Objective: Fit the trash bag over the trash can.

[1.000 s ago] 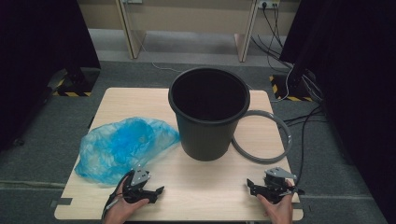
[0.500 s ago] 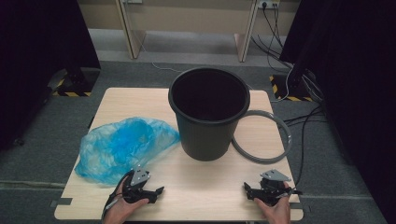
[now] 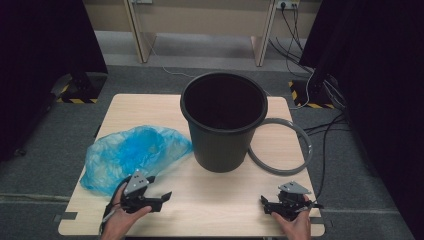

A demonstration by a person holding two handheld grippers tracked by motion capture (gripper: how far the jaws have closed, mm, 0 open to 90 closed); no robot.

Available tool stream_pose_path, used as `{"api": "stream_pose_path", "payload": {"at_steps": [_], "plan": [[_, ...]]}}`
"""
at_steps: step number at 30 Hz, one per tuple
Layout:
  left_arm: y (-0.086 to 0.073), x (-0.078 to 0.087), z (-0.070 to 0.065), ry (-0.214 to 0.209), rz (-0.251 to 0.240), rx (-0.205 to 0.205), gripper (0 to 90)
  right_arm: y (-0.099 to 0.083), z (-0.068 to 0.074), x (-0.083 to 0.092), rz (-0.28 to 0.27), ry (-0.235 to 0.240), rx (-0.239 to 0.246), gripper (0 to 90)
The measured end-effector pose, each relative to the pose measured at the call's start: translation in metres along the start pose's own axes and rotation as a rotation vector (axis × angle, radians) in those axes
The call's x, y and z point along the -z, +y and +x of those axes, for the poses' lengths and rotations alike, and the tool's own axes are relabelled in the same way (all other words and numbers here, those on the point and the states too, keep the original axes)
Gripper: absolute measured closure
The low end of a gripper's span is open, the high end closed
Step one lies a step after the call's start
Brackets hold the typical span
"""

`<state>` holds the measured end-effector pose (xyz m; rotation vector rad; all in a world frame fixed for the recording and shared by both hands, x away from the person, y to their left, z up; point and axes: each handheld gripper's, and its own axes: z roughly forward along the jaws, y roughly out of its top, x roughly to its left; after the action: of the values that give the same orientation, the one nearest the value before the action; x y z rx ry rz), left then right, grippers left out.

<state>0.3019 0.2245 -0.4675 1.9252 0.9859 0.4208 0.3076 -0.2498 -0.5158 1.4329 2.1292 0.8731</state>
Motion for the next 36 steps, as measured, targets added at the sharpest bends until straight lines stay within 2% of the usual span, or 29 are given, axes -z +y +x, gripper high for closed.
{"api": "stream_pose_path", "payload": {"at_steps": [3, 6, 7, 14, 18, 22, 23, 32, 35, 36], "plan": [[0.014, 0.013, 0.014, 0.051, -0.036, 0.008, 15.7, 0.000, 0.000, 0.000, 0.001, 0.000, -0.004, 5.6], [0.026, 0.022, 0.027, 0.077, -0.050, 0.024, 15.7, 0.000, 0.000, 0.000, 0.001, 0.000, -0.005, 5.6], [0.026, 0.022, 0.027, 0.077, -0.050, 0.024, 15.7, 0.000, 0.000, 0.000, 0.001, 0.000, -0.005, 5.6], [0.035, 0.021, 0.067, 0.185, -0.044, 0.080, 15.8, 0.000, 0.000, 0.000, 0.002, 0.000, -0.005, 5.6], [0.035, 0.013, 0.089, 0.239, -0.027, 0.110, 15.8, 0.000, 0.000, 0.000, 0.002, 0.000, -0.005, 5.5], [0.032, -0.009, 0.111, 0.264, 0.029, 0.148, 15.8, 0.000, 0.000, 0.000, 0.001, -0.001, 0.002, 5.0], [0.032, -0.009, 0.111, 0.264, 0.029, 0.148, 15.7, 0.000, 0.000, 0.000, 0.001, -0.001, 0.002, 5.0], [0.017, -0.046, 0.133, 0.281, 0.135, 0.197, 15.7, 0.000, 0.001, 0.000, 0.003, 0.000, -0.005, 4.9], [0.011, -0.053, 0.136, 0.283, 0.159, 0.196, 16.7, 0.000, 0.001, 0.000, 0.003, 0.000, -0.005, 4.9], [0.007, -0.057, 0.137, 0.282, 0.177, 0.189, 21.3, 0.000, 0.001, 0.000, 0.003, 0.000, -0.004, 4.8]]}}
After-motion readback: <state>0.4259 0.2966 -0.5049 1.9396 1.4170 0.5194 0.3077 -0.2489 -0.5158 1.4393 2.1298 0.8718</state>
